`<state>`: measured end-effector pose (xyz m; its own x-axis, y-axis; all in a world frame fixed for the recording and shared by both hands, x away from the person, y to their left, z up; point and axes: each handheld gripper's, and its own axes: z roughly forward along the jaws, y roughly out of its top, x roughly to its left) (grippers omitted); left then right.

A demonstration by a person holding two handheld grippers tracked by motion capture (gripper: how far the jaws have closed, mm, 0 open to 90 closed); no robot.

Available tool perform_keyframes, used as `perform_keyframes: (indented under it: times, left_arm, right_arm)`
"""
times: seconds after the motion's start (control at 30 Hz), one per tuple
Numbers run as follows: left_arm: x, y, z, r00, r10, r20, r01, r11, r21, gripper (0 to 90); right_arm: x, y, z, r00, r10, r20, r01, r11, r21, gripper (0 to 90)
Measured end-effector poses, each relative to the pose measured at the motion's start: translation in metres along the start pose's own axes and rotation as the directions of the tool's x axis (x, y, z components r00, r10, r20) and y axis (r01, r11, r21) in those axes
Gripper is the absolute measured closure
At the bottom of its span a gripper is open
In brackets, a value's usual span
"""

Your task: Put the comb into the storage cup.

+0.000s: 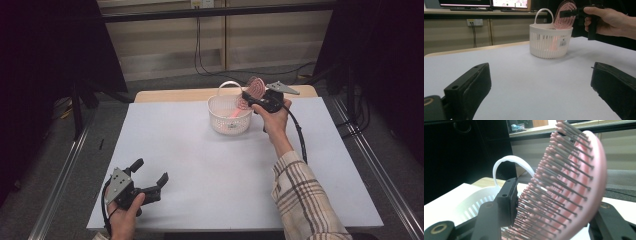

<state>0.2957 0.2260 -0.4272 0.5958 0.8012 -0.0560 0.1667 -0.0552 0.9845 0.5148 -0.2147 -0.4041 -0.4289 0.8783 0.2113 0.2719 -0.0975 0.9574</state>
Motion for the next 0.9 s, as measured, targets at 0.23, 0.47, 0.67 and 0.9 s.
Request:
perform_keyframes:
  times: [0.23,0.47,0.67,0.9]
  left_arm:
    - [0.0001,-0.0001,0.0001,1.0000,0.000,0.000,0.000,1.0000,-0.001,3.1]
    - [0.0001,0.0000,0.0000,1.0000,-0.001,0.001,0.001,1.0000,0.000,3.1]
    - [-0.0004,0.0000,0.0001,1.0000,0.001,0.000,-0.001,1.0000,0.000,3.2]
    - [-0.0003,0.0001,-0.0001,1.0000,0.000,-0.001,0.000,1.0000,-0.003,3.1]
  right_arm:
    - [-0.0021,-0.0019,0.0021,0.9999,0.011,0.001,-0.011,1.000,0.010,47.3]
    - [-0.0029,-0.0035,0.0042,0.9998,0.021,0.000,-0.021,1.000,0.013,47.1]
    - [-0.0035,-0.0034,0.0033,0.9997,0.024,0.002,-0.025,1.000,0.019,40.4]
    - [-0.0045,-0.0020,0.0020,0.9993,0.027,0.026,-0.027,1.000,0.015,29.5]
